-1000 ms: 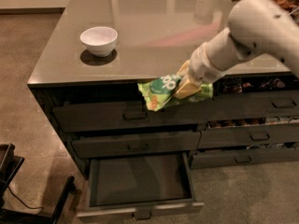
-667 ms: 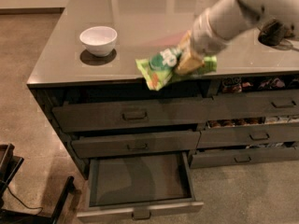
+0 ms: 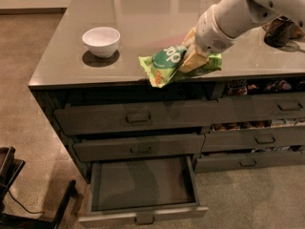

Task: Pick green rice chip bag from bottom drawer and place on counter

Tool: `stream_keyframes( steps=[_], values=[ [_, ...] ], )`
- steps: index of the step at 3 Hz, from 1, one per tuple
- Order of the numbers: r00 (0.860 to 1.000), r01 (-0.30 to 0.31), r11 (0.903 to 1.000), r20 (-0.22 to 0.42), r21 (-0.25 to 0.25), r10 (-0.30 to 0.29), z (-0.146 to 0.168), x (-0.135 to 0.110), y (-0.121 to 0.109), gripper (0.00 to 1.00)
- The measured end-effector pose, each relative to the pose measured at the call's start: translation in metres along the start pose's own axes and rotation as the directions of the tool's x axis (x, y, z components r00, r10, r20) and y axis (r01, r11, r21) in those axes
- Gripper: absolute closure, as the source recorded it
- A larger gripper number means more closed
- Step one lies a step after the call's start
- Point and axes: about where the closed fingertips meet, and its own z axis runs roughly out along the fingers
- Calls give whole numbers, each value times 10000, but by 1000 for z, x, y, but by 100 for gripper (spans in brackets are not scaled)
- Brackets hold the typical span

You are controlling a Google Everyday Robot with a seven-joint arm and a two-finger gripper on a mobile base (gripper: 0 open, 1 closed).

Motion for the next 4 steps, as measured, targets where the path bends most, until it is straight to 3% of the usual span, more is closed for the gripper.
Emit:
stream_keyframes(
  steps=[1,3,4],
  values=[
    [9980,596,9979,175,246,-600,13,-3,-20,100],
    [9840,1661,9817,494,932,-1712,49,-23,-83,100],
    [9840,1609,9781,553,1323,-1694,65,-24,-111,100]
  ],
)
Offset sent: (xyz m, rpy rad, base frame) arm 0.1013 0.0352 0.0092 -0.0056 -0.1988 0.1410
